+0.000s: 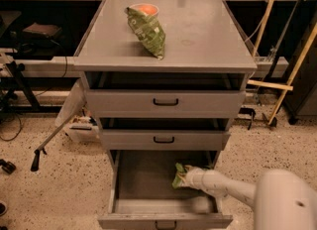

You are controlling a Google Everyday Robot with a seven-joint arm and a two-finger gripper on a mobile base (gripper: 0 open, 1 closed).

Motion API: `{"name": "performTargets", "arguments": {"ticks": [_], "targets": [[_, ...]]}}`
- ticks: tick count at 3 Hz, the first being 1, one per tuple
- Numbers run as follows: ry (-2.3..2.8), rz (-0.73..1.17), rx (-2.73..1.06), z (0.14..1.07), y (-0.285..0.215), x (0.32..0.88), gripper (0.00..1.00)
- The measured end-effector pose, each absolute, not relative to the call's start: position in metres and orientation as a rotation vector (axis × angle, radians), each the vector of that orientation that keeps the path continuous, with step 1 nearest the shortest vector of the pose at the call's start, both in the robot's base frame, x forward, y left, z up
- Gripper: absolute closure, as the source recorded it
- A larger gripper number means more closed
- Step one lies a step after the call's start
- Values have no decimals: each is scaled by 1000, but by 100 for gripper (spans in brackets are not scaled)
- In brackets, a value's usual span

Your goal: Pick green rice chip bag from bottom drawer and place on counter

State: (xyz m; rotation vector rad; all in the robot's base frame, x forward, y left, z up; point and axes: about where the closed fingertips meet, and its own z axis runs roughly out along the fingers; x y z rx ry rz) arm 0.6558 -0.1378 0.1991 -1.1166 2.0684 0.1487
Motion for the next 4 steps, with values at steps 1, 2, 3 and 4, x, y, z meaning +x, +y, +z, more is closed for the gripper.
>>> {"name": "performTargets", "arguments": {"ticks": [1,2,3,4], "targets": [[1942,-1,-955,307,-169,661,100],[1892,-129,-816,398,-206,644,100],[1926,-173,-742,494,-212,598,100],[1925,-173,-742,494,-212,598,100]]}}
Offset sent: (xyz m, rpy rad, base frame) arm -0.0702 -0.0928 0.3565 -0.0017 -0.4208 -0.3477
